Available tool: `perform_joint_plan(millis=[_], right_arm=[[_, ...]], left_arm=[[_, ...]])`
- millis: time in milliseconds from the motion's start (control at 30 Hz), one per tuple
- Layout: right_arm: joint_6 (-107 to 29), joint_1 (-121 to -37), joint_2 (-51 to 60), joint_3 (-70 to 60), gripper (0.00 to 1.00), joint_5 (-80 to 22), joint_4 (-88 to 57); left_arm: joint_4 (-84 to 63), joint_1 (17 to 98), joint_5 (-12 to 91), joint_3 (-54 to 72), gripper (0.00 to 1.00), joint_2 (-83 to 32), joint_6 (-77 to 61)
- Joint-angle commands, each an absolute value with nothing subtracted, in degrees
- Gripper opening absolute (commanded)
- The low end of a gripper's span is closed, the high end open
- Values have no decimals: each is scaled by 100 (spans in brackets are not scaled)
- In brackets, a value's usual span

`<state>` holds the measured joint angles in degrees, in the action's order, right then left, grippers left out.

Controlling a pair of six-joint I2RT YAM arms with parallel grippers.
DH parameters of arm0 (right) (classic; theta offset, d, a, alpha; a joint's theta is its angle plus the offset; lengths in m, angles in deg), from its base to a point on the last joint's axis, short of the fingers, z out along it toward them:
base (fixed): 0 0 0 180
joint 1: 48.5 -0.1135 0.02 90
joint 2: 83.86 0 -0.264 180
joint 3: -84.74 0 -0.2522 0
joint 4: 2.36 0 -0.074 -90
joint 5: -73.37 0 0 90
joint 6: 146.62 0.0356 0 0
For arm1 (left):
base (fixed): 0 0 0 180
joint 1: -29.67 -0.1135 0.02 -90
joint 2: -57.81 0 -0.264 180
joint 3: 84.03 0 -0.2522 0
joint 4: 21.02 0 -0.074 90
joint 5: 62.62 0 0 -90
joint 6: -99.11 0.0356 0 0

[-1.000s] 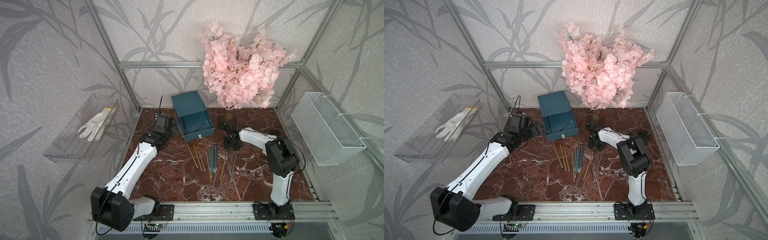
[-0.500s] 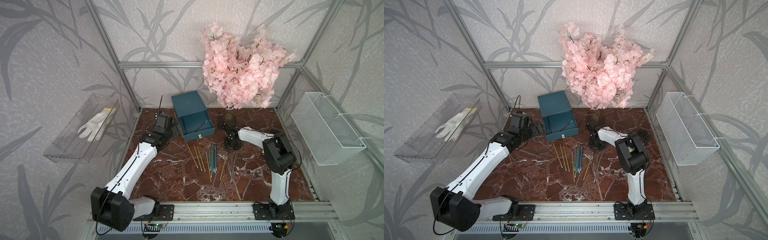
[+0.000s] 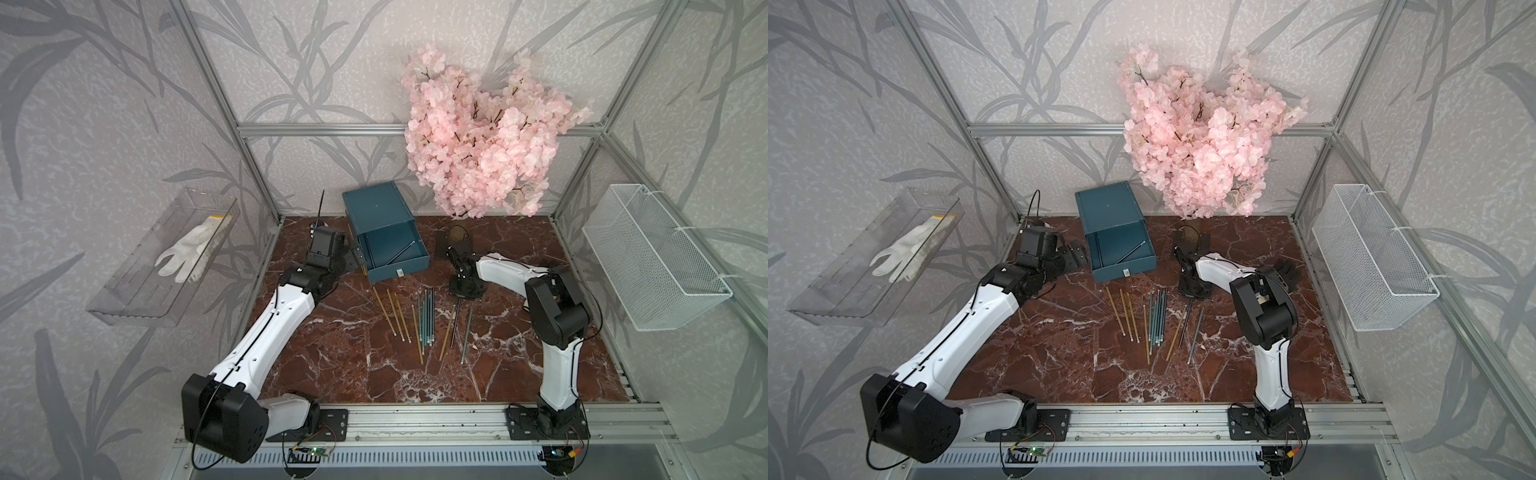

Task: Please place the pencils in the drawer according to their color
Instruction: Pick up the pencil from the center of the board.

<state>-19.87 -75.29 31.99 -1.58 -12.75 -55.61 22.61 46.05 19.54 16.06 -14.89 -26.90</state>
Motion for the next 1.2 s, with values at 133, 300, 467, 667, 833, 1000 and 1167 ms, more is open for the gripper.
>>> perform_joint_plan(millis=[133,300,467,667,833,1000,1167], right_arm=[[-1887,-7546,3470,-126,9,-1328,-5681],[-1788,-7525,3445,-126,0,-1445,-5659],[-1683,-7471,3290,-143,0,-1556,-5644],[-1569,-7438,2741,-274,0,-1645,-5595],[-1507,-7430,2217,-476,0,-1689,-5614],[-1443,-7425,1707,-658,0,-1823,-5629],[-1158,-7443,1164,-708,0,-2131,-5650]], left_arm=[[2184,4573,1928,1712,100,-1442,-2704],[2184,4575,1929,1708,100,-1460,-2702],[2175,4575,1945,1715,100,-1469,-2720],[2166,4572,1952,1676,100,-1471,-2728],[2150,4567,1954,1656,100,-1483,-2750],[2140,4566,1951,1656,100,-1478,-2798],[2138,4567,1934,1630,100,-1481,-2868]])
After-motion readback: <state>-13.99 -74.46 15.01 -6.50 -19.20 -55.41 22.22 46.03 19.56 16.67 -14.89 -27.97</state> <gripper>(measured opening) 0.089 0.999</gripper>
